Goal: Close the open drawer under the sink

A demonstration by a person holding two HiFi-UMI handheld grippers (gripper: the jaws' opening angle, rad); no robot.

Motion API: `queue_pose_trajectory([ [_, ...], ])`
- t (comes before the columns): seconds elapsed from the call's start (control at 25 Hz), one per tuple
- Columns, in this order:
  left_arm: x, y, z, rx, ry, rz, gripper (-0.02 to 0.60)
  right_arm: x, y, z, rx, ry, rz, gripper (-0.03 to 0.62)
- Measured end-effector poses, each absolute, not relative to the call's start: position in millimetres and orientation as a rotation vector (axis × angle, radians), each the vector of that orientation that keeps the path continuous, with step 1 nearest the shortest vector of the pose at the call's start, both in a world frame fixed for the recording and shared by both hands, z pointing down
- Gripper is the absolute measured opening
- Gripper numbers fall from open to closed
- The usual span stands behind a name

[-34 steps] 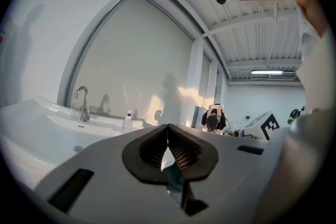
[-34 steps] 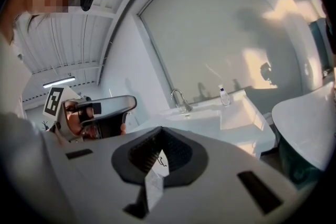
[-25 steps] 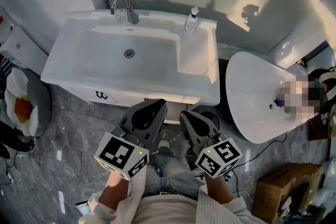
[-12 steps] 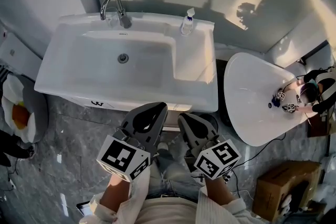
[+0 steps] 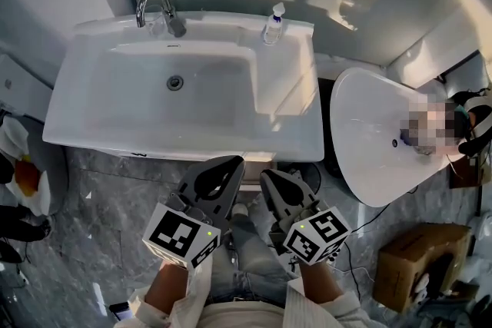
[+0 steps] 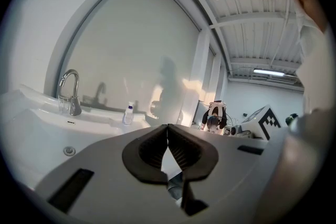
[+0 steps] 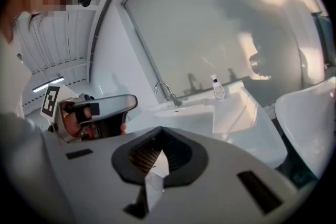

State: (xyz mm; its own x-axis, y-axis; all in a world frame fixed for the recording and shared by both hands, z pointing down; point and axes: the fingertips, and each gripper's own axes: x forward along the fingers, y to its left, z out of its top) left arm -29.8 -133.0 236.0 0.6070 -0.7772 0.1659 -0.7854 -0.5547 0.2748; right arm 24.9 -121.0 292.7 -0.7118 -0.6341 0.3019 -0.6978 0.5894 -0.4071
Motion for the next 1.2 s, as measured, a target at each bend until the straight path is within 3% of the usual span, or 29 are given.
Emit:
queue_pose_trajectory([
  [1.2, -16, -91, 415, 2.407, -1.142, 0.222, 0.015, 50, -86, 449, 1.288, -2.461, 0.934, 0.009],
])
